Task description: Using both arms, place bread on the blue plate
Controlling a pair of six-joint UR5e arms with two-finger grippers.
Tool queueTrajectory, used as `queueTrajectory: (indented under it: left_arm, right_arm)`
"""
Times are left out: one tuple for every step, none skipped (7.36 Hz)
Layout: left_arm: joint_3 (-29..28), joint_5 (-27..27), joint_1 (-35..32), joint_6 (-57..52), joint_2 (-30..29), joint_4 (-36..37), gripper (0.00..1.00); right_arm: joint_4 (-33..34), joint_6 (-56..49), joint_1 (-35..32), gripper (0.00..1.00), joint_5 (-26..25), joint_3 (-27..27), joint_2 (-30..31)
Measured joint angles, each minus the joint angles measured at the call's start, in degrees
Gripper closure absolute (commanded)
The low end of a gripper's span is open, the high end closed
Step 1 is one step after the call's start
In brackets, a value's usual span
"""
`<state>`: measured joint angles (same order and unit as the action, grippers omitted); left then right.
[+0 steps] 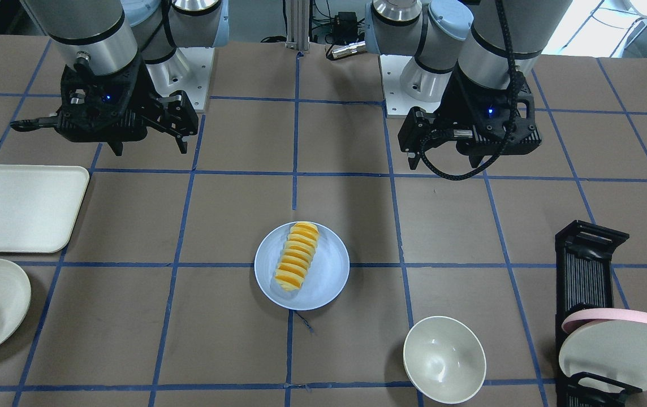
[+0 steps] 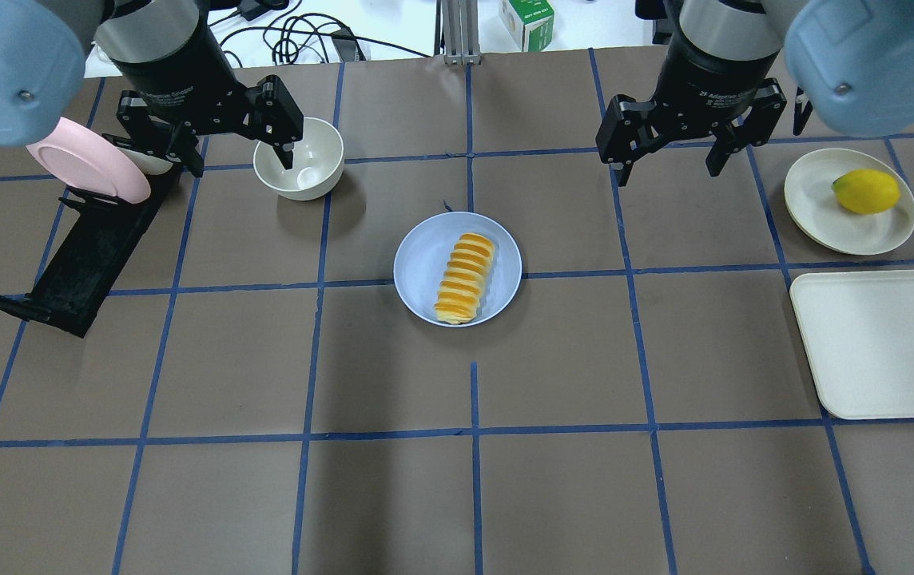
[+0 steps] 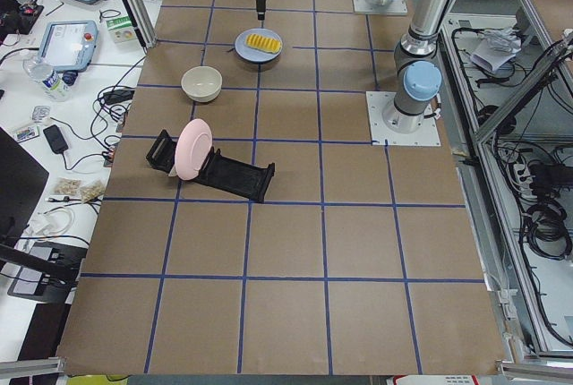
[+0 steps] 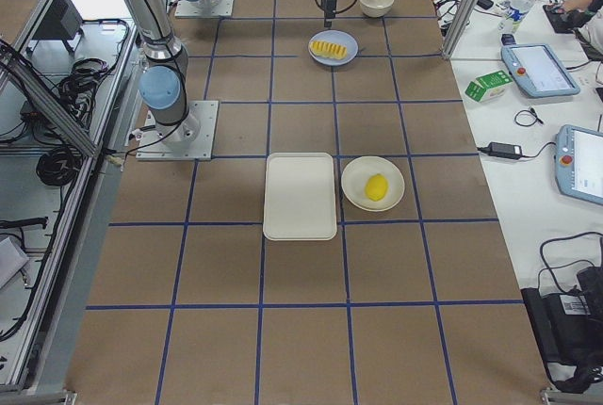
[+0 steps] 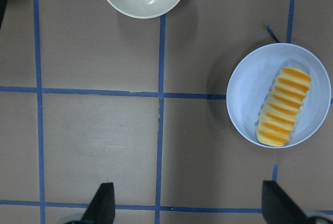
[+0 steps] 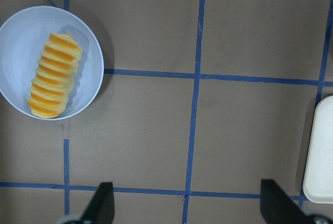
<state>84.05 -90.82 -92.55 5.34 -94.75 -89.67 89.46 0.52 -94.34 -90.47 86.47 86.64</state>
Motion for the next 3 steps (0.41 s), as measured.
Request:
queueTrajectory:
  left_arm:
    - [-0.09,-0.4,-0.04,-0.36,-0.01,-0.02,0.0]
    - [-0.06,-0.56,-0.15,-0.88,0.06,-0.02,0.0]
    - [0.0,-0.58,-0.26,-1.14,0.13,-0.05,0.0]
  right_arm:
    - [-0.05,0.46,-0.06,0.0,-0.24,-0.4,-1.18]
    - [-0.11,1.3,-0.1,0.0,-0.33,-0.41,-2.01]
    - [0.01,1.52,0.39,0.0,-0.51,-0.38,-2.49]
